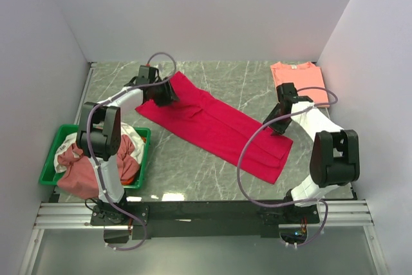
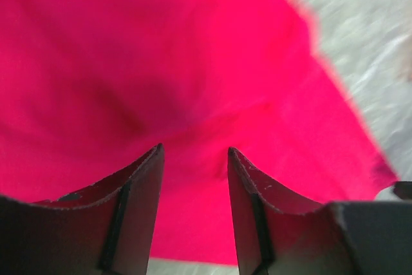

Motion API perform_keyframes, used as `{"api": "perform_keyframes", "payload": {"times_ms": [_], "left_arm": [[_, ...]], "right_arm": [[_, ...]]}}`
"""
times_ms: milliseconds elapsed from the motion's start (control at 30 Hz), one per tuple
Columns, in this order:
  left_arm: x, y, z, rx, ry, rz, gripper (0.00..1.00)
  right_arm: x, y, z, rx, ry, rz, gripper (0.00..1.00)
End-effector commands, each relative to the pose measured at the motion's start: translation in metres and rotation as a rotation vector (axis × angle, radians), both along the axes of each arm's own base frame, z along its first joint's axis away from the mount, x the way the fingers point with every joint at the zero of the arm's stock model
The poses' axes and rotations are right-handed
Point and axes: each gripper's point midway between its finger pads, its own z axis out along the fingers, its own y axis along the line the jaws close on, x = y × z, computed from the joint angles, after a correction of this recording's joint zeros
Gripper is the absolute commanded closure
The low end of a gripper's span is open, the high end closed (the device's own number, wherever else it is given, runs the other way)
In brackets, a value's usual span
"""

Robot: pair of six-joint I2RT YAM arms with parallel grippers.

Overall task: Fold and stack the t-shirts
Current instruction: Fold the tshirt

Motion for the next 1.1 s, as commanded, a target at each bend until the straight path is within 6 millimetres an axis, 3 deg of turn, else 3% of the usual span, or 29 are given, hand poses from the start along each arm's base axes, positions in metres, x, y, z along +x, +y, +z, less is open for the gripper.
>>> {"api": "perform_keyframes", "payload": {"times_ms": [0, 200, 500, 633, 900, 1067], "left_arm": [[-0.016, 0.006, 0.000, 0.010, 0.010, -0.012, 0.50], [-0.025, 0.001, -0.013, -0.023, 0.036, -0.026, 0.50], [-0.003, -0.007, -0.017, -0.060, 0.006, -0.028, 0.50], [0.001, -0.005, -0.029, -0.040, 0.024, -0.015, 0.51], [0.022, -0.012, -0.024, -0.059, -0.014, -0.022, 0.51], [0.029, -0.015, -0.023, -0.072, -0.016, -0.023, 0.64]], "right_arm": [[-0.006, 0.006, 0.010, 0.003, -0.044, -0.016, 0.54], [-0.020, 0.013, 0.014, 0.009, -0.063, -0.022, 0.54], [-0.036, 0.011, 0.022, -0.005, -0.087, -0.029, 0.54], [-0.041, 0.011, 0.023, -0.003, -0.094, -0.036, 0.54], [-0.046, 0.011, 0.025, -0.004, -0.100, -0.036, 0.54], [-0.049, 0.011, 0.025, -0.003, -0.099, -0.036, 0.54]]}}
